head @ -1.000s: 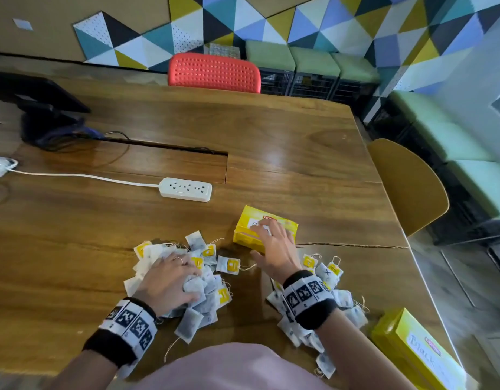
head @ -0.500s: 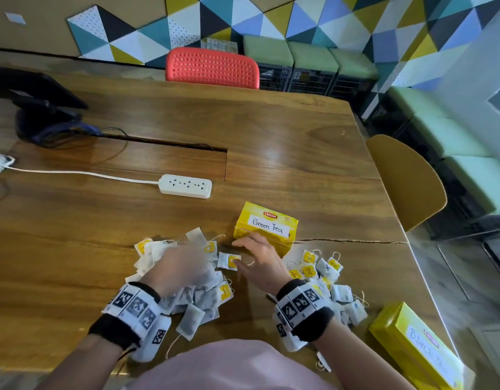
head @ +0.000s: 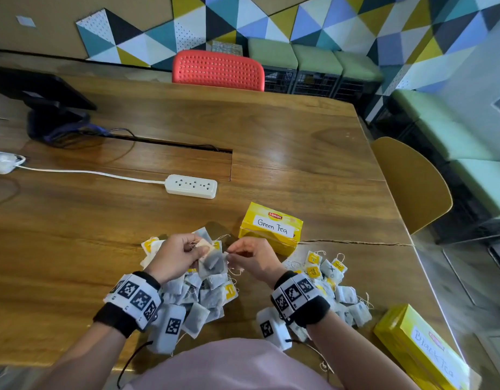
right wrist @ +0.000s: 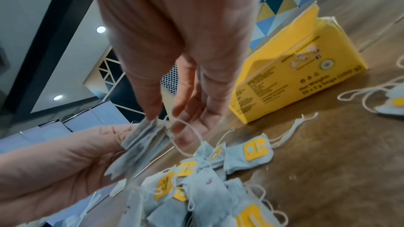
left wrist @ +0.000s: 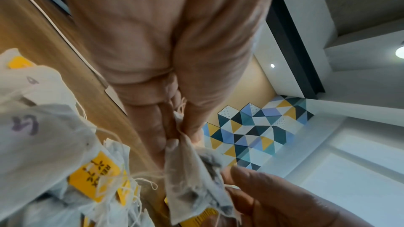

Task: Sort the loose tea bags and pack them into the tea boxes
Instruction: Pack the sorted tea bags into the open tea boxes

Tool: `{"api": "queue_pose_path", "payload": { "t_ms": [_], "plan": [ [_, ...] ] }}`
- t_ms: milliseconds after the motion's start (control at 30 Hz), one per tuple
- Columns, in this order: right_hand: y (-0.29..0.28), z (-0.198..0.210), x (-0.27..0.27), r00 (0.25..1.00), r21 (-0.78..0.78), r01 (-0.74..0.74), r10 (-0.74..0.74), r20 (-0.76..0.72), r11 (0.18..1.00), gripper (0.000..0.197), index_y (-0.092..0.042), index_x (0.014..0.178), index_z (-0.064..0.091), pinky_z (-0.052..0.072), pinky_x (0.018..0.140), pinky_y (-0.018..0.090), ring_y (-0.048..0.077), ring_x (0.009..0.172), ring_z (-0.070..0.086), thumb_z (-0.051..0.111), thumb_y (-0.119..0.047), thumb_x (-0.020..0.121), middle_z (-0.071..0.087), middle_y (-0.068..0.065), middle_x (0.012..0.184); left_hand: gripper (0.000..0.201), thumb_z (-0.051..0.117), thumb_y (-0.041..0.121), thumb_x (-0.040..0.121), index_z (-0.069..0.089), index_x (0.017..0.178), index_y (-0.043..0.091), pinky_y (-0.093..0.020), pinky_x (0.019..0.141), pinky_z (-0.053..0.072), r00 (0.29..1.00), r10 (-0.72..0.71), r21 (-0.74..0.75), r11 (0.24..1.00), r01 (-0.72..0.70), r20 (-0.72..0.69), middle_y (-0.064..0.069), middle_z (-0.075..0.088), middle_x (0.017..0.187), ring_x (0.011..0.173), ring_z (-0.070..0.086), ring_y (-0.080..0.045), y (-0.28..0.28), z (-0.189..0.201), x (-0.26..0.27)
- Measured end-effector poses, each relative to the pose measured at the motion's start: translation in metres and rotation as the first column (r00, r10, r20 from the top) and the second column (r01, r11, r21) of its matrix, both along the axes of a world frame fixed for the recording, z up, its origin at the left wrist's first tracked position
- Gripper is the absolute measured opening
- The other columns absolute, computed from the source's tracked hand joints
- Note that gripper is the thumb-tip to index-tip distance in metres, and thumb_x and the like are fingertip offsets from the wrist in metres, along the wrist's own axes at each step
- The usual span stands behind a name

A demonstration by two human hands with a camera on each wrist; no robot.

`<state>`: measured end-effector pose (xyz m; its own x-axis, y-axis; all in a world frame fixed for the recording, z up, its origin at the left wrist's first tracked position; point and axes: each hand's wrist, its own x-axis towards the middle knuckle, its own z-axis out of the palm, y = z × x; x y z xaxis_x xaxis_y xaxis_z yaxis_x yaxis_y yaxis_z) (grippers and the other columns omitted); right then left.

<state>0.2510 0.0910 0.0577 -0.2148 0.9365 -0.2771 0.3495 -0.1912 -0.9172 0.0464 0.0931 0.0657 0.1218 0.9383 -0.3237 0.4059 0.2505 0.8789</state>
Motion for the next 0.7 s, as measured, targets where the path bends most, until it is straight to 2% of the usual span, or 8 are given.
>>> {"api": "queue_pose_path", "payload": {
  "t_ms": [100,167,300,400,467,533,600,700],
  "plan": [
    [-0.004,-0.001,-0.002,0.999,-0.053,-0.04,0.041,0.023,0.998,0.028,-0.005,0.098,0.067,0.054,0.062,0.026,0.013,0.067,0.064,0.078,-0.024,0.079,0.068,0.006,0.082,0.006,0.066,0.014,0.089,0.071,0.093,0.015,-0.03,0.067,0.055,1.0,0.014,-0.007,1.0,-0.014,-0.003,-0.002,0.074,0.081,0.071,0.068,-0.017,-0.002,-0.002,0.001],
    [-0.007,-0.002,-0.005,0.998,-0.101,-0.058,0.058,0.002,0.993,0.035,0.0,0.102,0.065,0.053,0.057,0.024,0.014,0.065,0.063,0.081,-0.017,0.076,0.065,0.005,0.082,0.002,0.069,0.017,0.086,0.071,0.087,0.016,-0.03,0.063,0.053,1.0,0.014,0.004,1.0,-0.014,-0.011,0.0,0.073,0.076,0.064,0.064,-0.012,-0.004,-0.001,0.004],
    [-0.007,-0.005,-0.007,1.0,-0.119,-0.002,0.0,-0.023,0.993,0.018,-0.003,0.087,0.066,0.056,0.06,0.026,0.017,0.061,0.062,0.079,-0.002,0.074,0.064,0.006,0.075,0.009,0.076,0.023,0.08,0.071,0.08,0.015,-0.028,0.067,0.051,0.999,0.024,0.049,0.999,-0.022,-0.04,-0.001,0.073,0.077,0.07,0.065,-0.013,-0.005,0.002,0.002],
    [-0.005,-0.007,-0.006,0.997,-0.126,0.065,-0.07,-0.036,0.99,0.014,-0.005,0.081,0.064,0.051,0.052,0.023,0.013,0.052,0.059,0.077,-0.001,0.076,0.063,0.009,0.071,0.009,0.074,0.021,0.082,0.07,0.082,0.013,-0.033,0.074,0.052,0.997,0.07,0.032,0.997,-0.069,-0.013,-0.004,0.072,0.082,0.076,0.065,-0.017,-0.002,0.002,-0.005],
    [-0.004,-0.006,-0.006,0.992,-0.102,0.111,-0.115,-0.041,0.989,0.013,-0.007,0.081,0.063,0.047,0.048,0.022,0.012,0.05,0.057,0.075,-0.003,0.08,0.063,0.009,0.072,0.003,0.067,0.015,0.088,0.069,0.087,0.013,-0.036,0.076,0.056,0.986,0.135,-0.046,0.99,-0.131,0.094,-0.009,0.07,0.088,0.081,0.064,-0.019,-0.001,0.007,-0.007],
    [-0.001,-0.002,-0.005,0.984,-0.059,0.162,-0.166,-0.07,0.985,0.011,-0.011,0.084,0.062,0.048,0.048,0.024,0.014,0.059,0.06,0.069,-0.003,0.084,0.065,0.009,0.08,0.013,0.055,0.007,0.095,0.067,0.096,0.012,-0.033,0.071,0.06,0.937,0.22,-0.199,0.965,-0.169,0.27,-0.013,0.065,0.093,0.085,0.063,-0.022,0.0,0.013,-0.002],
    [0.002,0.007,-0.003,0.978,-0.012,0.193,-0.193,-0.08,0.981,0.012,-0.015,0.09,0.064,0.05,0.053,0.028,0.015,0.064,0.059,0.062,-0.004,0.089,0.065,0.005,0.086,0.022,0.045,0.003,0.099,0.064,0.108,0.008,-0.034,0.066,0.06,0.872,0.3,-0.33,0.928,-0.173,0.386,-0.013,0.058,0.089,0.083,0.06,-0.023,0.002,0.021,0.004],
    [0.007,0.02,0.001,0.975,0.099,0.218,-0.213,-0.058,0.971,0.018,-0.023,0.09,0.068,0.05,0.064,0.028,0.007,0.062,0.055,0.06,-0.007,0.092,0.067,-0.004,0.082,0.027,0.036,0.015,0.1,0.061,0.108,0.005,-0.04,0.068,0.054,0.751,0.418,-0.505,0.853,-0.132,0.511,-0.01,0.051,0.083,0.074,0.054,-0.023,0.006,0.028,0.013]
  ]
}}
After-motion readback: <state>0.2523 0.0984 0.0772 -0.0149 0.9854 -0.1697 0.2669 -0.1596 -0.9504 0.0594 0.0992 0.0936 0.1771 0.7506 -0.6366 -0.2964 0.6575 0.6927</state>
